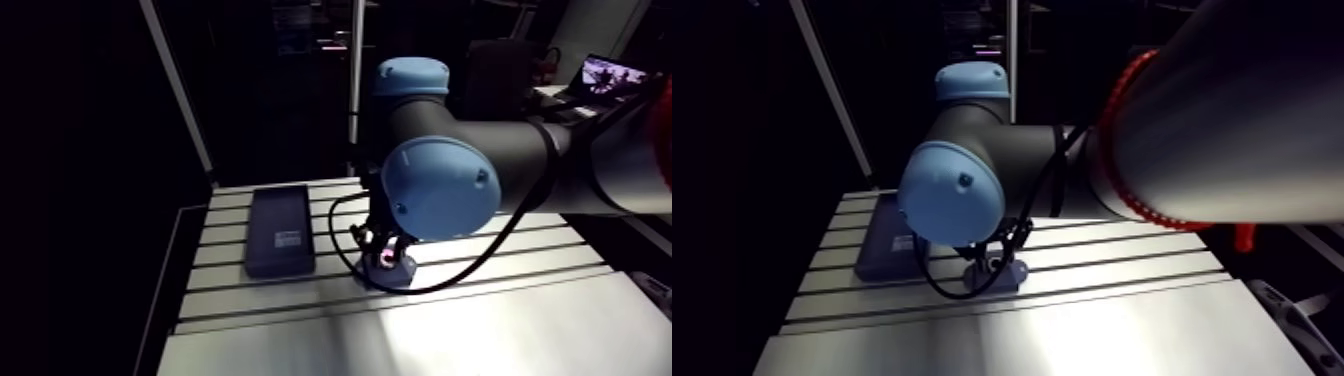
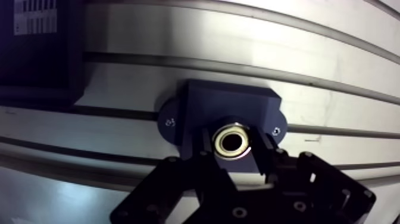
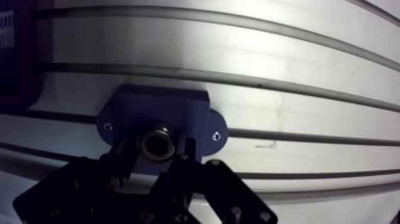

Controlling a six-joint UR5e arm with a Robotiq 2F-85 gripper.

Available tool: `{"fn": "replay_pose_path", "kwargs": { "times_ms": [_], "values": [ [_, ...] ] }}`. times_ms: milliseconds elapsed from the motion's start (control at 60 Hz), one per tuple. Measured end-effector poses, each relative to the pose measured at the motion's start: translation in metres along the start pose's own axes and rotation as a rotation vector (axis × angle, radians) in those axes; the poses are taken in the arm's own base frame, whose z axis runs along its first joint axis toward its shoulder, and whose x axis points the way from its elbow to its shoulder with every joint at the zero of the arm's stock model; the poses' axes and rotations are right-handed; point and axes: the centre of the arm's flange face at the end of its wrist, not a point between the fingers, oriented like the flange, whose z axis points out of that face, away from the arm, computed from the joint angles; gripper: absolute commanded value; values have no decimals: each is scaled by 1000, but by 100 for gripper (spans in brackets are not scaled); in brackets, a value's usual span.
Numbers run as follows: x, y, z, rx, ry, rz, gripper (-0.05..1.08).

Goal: Pick up the bearing and press it into the housing until flush.

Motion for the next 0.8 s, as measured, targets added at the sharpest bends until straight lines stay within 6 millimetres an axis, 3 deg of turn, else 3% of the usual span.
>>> {"fn": "replay_pose_path", "kwargs": {
  "times_ms": [800],
  "values": [
    [0, 1, 0, 2, -2, -2, 82]
  ]
}}
